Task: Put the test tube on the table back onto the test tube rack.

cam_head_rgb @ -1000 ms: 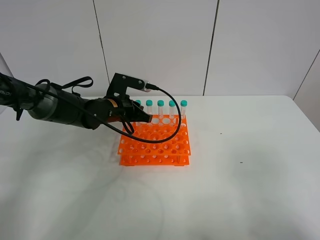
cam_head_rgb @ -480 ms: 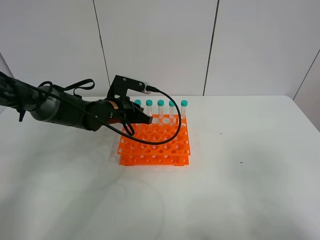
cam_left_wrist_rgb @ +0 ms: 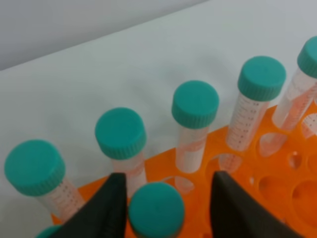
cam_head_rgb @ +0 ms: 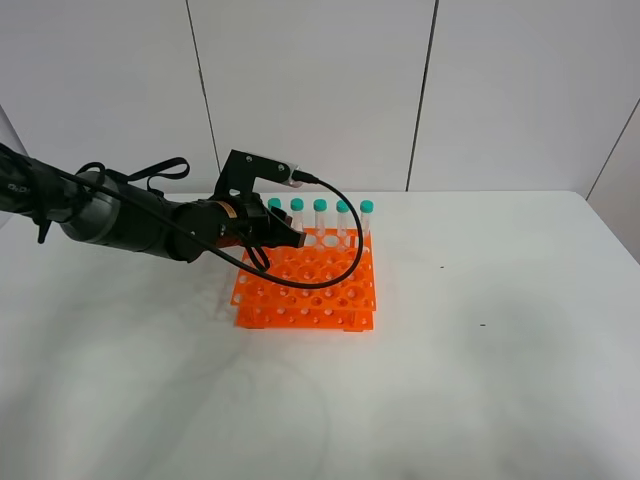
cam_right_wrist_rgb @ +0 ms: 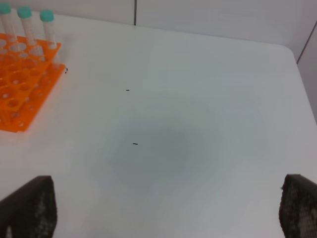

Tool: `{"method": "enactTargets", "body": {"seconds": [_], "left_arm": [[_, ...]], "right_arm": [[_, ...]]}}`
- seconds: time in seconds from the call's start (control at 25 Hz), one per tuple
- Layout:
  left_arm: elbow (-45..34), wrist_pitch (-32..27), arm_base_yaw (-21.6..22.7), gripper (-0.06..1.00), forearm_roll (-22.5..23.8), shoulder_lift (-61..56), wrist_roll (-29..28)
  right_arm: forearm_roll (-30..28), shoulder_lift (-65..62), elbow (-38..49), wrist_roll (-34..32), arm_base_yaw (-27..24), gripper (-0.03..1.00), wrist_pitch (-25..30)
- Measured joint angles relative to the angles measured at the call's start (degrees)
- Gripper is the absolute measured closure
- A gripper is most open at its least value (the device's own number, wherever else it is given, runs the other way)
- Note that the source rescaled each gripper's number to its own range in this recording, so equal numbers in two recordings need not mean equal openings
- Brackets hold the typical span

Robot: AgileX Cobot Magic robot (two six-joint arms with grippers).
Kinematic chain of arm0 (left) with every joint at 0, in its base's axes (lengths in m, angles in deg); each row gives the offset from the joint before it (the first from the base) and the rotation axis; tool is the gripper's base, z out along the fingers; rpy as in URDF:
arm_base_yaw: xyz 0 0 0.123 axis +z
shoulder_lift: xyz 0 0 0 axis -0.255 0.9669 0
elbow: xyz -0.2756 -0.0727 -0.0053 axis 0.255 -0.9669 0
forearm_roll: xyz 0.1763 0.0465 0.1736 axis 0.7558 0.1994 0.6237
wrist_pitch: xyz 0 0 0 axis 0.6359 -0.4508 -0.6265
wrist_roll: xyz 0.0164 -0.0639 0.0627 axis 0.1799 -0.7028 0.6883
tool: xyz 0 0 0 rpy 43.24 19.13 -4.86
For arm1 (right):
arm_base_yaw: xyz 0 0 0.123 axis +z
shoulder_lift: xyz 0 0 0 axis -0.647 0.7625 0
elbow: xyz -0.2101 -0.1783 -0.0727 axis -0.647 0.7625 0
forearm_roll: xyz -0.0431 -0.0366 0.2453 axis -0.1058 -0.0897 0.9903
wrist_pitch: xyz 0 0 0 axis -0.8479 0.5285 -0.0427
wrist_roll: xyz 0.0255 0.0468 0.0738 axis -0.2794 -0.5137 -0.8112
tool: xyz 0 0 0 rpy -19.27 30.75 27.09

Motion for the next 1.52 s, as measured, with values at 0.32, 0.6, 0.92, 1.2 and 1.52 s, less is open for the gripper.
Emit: {"method": "enactTargets", "body": {"seconds": [0.32, 0.6, 0.92, 1.2, 1.52], "left_arm": [[0.0, -3.55, 0.0, 0.41, 0.0, -7.58, 0.0], [0.06, -12.89, -0.69, 0.13, 0.0, -21.77, 0.0], [10.18, -46.74, 2.02, -0.06, -3.5, -24.35, 0.0], [26.68, -75.84, 10.76, -0.06, -2.15, -9.41, -0.75], [31.17, -85.62, 21.95, -0.06, 4.73, -5.8, -4.32]], "right_arm": [[0.01, 0.0, 0.0, 0.0, 0.0, -0.03, 0.0], [0.01, 0.0, 0.0, 0.0, 0.0, -0.03, 0.0], [0.01, 0.0, 0.0, 0.0, 0.0, -0.03, 0.0], [0.01, 0.0, 0.0, 0.0, 0.0, -0.03, 0.0], [0.01, 0.0, 0.0, 0.0, 0.0, -0.03, 0.0]]}}
